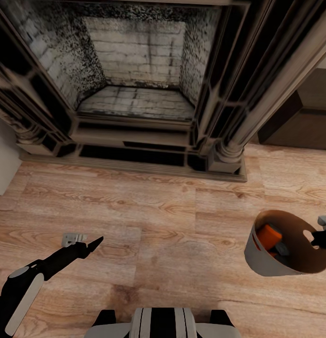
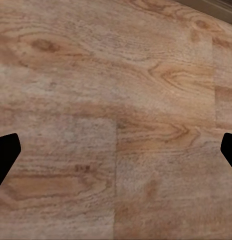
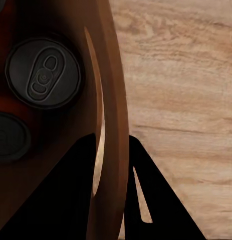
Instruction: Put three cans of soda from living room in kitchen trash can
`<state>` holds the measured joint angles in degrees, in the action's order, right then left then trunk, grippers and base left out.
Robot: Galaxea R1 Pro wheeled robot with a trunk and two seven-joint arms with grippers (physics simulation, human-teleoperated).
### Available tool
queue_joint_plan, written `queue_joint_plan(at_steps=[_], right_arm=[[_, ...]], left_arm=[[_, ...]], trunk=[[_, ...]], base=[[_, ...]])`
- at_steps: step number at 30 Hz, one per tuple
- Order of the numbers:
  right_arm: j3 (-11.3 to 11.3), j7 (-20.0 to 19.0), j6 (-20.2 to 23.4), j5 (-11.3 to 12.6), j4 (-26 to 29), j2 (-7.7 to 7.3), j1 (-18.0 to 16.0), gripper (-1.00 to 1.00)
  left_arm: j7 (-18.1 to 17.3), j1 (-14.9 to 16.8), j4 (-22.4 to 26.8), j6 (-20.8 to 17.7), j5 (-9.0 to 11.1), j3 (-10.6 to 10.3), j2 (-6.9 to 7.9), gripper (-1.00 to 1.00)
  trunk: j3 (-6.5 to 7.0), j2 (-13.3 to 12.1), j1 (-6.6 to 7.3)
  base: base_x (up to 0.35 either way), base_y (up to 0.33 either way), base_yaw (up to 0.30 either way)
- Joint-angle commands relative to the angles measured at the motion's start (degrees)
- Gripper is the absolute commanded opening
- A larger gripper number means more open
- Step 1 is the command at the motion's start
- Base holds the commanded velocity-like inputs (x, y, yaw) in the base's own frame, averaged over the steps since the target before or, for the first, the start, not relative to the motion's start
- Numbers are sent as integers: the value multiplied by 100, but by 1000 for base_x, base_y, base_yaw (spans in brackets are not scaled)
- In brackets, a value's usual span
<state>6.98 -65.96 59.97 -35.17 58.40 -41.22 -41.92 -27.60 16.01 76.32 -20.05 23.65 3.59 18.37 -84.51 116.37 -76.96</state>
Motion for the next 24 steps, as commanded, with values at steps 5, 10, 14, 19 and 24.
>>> queue_joint_plan(at_steps=[5,10,14,19,24], right_arm=[[-4,173,3,-138,-895,26,-429,-100],[-4,224,3,-373,-1366,27,-827,-100],[-7,230,3,-402,-1441,22,-922,-100],[-12,232,3,-411,-1469,22,-954,-100],[-13,232,3,-412,-1471,19,-957,-100]], left_arm=[[36,-1,-4,1,2,1,0,100],[44,-1,-18,0,0,1,0,100],[46,-1,-20,1,0,1,0,100],[108,-1,-28,1,0,1,0,100],[187,-1,-29,1,0,1,0,100]], trunk=[[0,0,1],[0,0,1],[-36,80,-43],[-125,281,-153],[-215,481,-263]], base=[[0,0,0],[0,0,0],[0,0,0],[0,0,0],[0,0,0]])
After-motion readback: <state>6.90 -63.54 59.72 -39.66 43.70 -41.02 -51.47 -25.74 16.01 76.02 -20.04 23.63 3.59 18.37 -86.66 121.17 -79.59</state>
